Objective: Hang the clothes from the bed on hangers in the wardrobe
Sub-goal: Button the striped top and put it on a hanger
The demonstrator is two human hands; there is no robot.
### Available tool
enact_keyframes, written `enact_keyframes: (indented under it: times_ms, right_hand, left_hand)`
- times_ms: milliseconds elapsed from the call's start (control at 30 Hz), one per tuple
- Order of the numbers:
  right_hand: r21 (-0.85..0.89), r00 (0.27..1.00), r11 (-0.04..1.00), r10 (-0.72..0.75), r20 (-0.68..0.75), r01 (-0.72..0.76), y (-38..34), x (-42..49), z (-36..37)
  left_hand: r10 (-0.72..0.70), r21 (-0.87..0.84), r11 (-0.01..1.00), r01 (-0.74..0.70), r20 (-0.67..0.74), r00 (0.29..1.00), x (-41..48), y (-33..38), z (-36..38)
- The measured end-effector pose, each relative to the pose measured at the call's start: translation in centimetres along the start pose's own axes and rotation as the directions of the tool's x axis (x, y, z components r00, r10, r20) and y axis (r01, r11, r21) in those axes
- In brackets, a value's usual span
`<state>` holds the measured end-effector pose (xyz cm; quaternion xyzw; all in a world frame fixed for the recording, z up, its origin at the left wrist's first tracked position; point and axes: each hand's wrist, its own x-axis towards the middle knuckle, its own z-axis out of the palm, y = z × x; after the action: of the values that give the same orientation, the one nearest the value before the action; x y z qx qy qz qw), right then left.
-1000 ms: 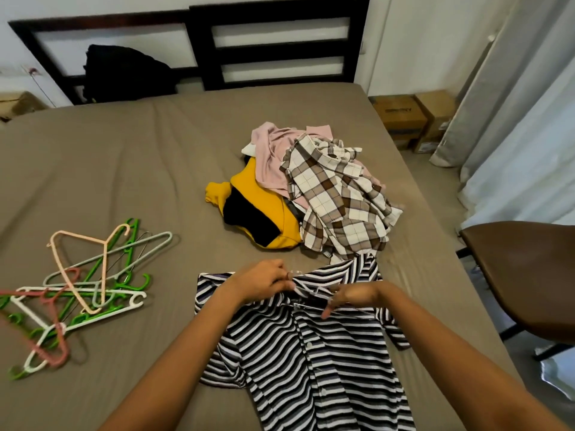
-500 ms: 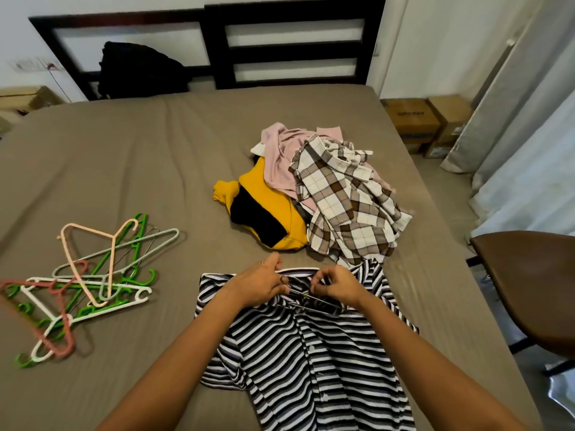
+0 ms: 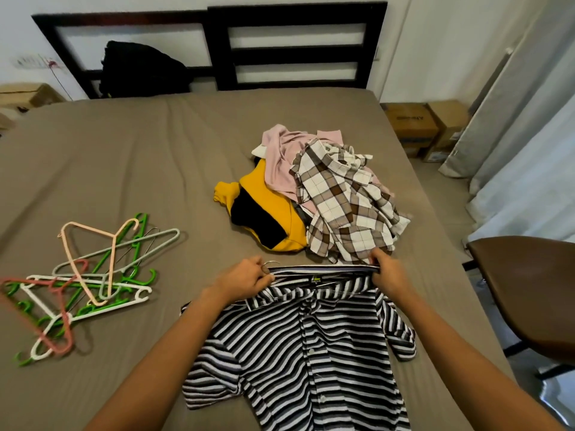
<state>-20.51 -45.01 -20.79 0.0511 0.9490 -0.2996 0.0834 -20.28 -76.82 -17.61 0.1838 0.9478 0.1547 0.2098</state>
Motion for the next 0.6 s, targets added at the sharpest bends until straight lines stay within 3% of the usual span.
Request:
enact_keyframes:
  times_ms: [167, 300, 467, 600]
  right_hand:
    - [0.298, 0.99, 0.947, 0.139, -0.036, -0.122, -1.1, -0.3, -0.4]
    - [0.332, 0.989, 0.932, 0.147, 0.014, -0.143, -3.9, -0.4, -1.3]
    - [0.098, 0.982, 0.994, 0.035, 0.187, -0.054, -7.1, -1.0, -3.8]
    - [-0.275, 0.995, 0.962, 0.037, 0.098, -0.009, -9.0, -2.7, -5.0]
  left_hand:
    - [-0.045, 0.008, 0.999, 0.045, 0.0, 0.999, 0.6, 1.0, 0.1]
    - [-0.052, -0.054, 0.997, 0.05, -0.038, 0.998, 0.8, 1.9, 0.3]
    - [-0.06, -0.278, 0.961, -0.001, -0.213, 0.975, 0.4, 2.6, -0.6]
    - [-0.075, -0.36, 0.931, -0.056, -0.339, 0.938, 0.4, 4.4, -2.4]
